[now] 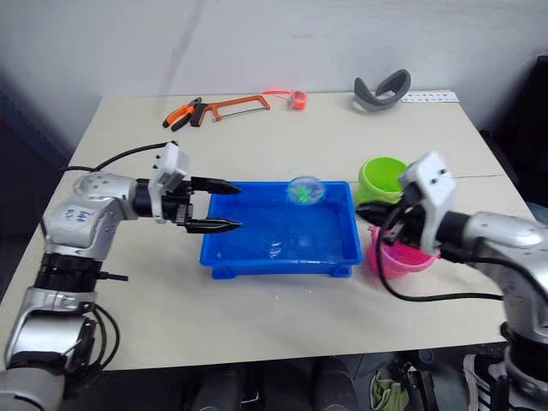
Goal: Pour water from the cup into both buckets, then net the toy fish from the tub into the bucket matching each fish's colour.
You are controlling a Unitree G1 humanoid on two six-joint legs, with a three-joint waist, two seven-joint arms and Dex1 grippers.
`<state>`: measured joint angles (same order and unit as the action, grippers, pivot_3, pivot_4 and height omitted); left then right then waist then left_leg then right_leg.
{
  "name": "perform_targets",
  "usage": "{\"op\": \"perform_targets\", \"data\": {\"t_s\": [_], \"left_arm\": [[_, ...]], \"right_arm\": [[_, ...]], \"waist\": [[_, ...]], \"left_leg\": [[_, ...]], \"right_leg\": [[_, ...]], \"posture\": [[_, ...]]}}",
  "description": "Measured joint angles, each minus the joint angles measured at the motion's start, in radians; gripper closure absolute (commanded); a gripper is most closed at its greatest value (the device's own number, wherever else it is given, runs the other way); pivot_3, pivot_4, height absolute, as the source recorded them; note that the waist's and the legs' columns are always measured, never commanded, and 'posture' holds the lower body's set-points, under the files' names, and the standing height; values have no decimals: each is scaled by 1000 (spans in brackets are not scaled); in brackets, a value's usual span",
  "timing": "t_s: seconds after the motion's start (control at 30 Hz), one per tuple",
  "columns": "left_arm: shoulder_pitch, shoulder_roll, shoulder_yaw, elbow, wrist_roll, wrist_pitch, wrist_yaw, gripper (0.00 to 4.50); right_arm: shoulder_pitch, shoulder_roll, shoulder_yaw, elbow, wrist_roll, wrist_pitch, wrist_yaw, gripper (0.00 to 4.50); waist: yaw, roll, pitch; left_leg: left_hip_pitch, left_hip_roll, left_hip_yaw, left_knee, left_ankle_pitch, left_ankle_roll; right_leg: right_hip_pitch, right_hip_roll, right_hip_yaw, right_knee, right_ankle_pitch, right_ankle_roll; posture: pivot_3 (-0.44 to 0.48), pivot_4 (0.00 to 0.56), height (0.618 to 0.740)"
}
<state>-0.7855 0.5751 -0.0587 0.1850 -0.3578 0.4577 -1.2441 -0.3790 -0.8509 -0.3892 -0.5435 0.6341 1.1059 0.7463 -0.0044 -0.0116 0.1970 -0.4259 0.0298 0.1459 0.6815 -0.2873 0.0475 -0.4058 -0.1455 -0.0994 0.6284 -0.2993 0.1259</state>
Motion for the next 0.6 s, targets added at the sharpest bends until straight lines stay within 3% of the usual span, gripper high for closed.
{"op": "perform_targets", "data": {"t_s": [0.3, 0.6], "left_arm": [[-46, -132, -2, 19, -9, 10, 66, 23], [-60, -122, -1, 24, -8, -1, 83, 23]], "right_arm": [[25, -162, -67, 117, -85, -89, -40, 4500], [116, -289, 27, 278, -344, -425, -36, 4500]], "waist": [[6, 0, 0], [2, 0, 0]], "left_leg": [[0, -2, 1, 1, 1, 2], [0, -1, 1, 0, 1, 2]], "right_leg": [[0, -2, 1, -1, 1, 1], [0, -1, 1, -1, 1, 1]], "posture": [[0, 150, 740], [0, 150, 740]]}}
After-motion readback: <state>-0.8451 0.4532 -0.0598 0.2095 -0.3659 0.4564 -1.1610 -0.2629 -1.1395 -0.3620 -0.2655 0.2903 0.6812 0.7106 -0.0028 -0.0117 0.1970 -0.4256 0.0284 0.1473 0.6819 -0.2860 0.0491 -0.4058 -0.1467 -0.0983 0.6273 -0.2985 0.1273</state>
